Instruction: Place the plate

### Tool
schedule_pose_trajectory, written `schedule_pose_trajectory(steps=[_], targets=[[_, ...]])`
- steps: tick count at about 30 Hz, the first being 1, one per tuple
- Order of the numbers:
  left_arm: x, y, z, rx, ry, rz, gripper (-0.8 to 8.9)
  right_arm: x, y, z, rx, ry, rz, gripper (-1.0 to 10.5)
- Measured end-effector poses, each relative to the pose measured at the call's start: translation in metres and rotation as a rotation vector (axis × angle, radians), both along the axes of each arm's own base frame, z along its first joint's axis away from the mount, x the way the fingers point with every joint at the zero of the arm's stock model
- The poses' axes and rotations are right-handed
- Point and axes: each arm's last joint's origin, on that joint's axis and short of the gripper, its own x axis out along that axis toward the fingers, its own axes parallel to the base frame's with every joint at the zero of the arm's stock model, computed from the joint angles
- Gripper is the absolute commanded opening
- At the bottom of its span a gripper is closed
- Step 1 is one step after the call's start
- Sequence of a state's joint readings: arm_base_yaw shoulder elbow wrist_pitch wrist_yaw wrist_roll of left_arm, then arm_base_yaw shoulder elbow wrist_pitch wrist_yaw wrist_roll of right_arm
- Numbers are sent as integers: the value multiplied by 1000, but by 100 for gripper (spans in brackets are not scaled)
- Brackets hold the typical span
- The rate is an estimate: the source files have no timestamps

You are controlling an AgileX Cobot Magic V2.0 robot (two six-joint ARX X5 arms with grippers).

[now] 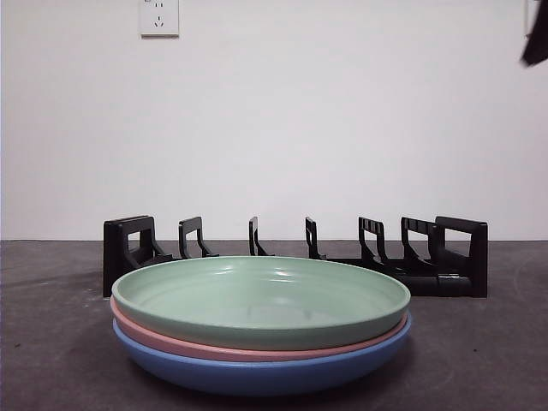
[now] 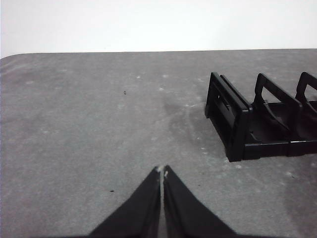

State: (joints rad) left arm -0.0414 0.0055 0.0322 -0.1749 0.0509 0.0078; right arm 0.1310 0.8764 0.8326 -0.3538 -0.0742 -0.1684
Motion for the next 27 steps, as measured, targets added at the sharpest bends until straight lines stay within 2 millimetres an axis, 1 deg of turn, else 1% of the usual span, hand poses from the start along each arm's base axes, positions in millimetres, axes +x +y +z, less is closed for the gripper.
schedule_pose_trajectory(steps=[2, 3, 5, 6, 8, 9, 12, 14, 15, 27], targets=[[0, 0, 0, 0, 0, 0, 8, -20, -3, -12, 10, -121, -19, 25], [0, 0, 0, 0, 0, 0, 8, -34, -6, -25, 16, -166, -25, 25], [0, 0, 0, 0, 0, 0, 8, -53, -9, -51, 23, -172, -35, 25], [0, 0, 0, 0, 0, 0, 8, -64, -11, -72, 26, -163, -41, 25], [0, 0, 0, 0, 0, 0, 8, -75, -13, -103, 28, -146, -49, 25], [0, 0, 0, 0, 0, 0, 8, -81, -14, -122, 29, -144, -57, 25], [0, 0, 0, 0, 0, 0, 8, -90, -18, -155, 33, -177, -79, 25], [0, 0, 0, 0, 0, 0, 8, -91, -20, -164, 41, -214, -102, 25], [0, 0, 0, 0, -2, 0, 8, -91, -21, -163, 49, -243, -120, 25], [0, 0, 0, 0, -2, 0, 8, -90, -24, -165, 55, -241, -154, 25]])
